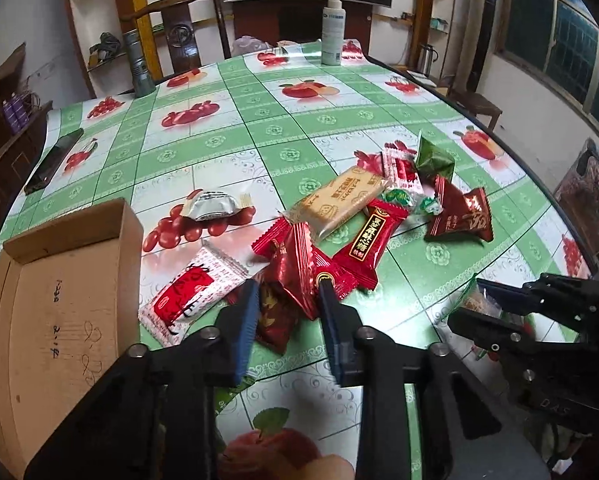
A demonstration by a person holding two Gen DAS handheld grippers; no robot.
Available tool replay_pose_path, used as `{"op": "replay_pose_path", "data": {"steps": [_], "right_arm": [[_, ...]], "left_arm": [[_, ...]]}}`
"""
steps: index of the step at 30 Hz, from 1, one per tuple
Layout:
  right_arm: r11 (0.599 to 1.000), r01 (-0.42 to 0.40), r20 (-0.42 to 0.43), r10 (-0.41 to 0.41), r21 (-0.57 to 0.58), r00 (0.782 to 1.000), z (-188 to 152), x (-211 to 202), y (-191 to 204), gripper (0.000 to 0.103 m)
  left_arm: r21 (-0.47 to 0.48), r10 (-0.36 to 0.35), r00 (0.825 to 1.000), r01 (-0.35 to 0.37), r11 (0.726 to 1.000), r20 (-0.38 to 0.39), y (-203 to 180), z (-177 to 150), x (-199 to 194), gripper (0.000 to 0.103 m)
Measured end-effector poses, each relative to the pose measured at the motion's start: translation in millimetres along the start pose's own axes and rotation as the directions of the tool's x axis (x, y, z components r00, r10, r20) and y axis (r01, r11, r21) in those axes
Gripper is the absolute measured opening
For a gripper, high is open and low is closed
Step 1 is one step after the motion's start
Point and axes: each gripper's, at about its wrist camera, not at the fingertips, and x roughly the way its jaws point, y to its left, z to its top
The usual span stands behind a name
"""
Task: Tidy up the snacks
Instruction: 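Grasp the red foil candy with the left gripper, then drop the red foil candy into the box with the left while the right drops its packet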
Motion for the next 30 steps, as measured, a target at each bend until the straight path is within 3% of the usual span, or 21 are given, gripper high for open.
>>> {"op": "replay_pose_path", "data": {"steps": [5, 6, 10, 13, 16, 23, 30], "right_arm": [[1.0, -0.01, 0.004, 0.01, 0.024, 1.0, -1, -3, -3, 0.03], [0.999, -0.016, 0.01, 0.016, 0.035, 1.0, -1, -4, -5, 0.023], [0.994, -0.064, 0.038, 0.061, 0.087, 0.997, -3, -13, -11, 0.022], [0.984, -0.108, 0.044, 0.103, 0.14, 0.994, -6, -18, -16, 0.022], [0.975, -0.144, 0.047, 0.138, 0.172, 0.989, -6, -26, -11, 0.022], [0.97, -0.24, 0.028, 0.24, 0.022, 0.97, 11, -43, 72, 0.022], [0.925, -0.361, -0.078, 0.354, -0.119, 0.932, 27, -18, 184, 0.022]], "left_arm": [[-0.086, -0.055, 0.996, 0.061, 0.994, 0.075, 15, -7, -32, 0.023], [-0.109, -0.074, 0.992, 0.085, 0.99, 0.099, 20, -10, -43, 0.023], [-0.199, -0.108, 0.976, 0.147, 0.969, 0.191, 43, -26, -83, 0.023], [-0.258, -0.106, 0.965, 0.169, 0.951, 0.24, 65, -44, -110, 0.023], [-0.309, -0.053, 0.963, 0.136, 0.941, 0.264, 87, -64, -127, 0.023], [-0.424, 0.065, 0.972, 0.038, 0.905, 0.226, 134, -106, -135, 0.023], [-0.498, 0.161, 0.972, -0.055, 0.865, 0.173, 172, -135, -133, 0.023]]}}
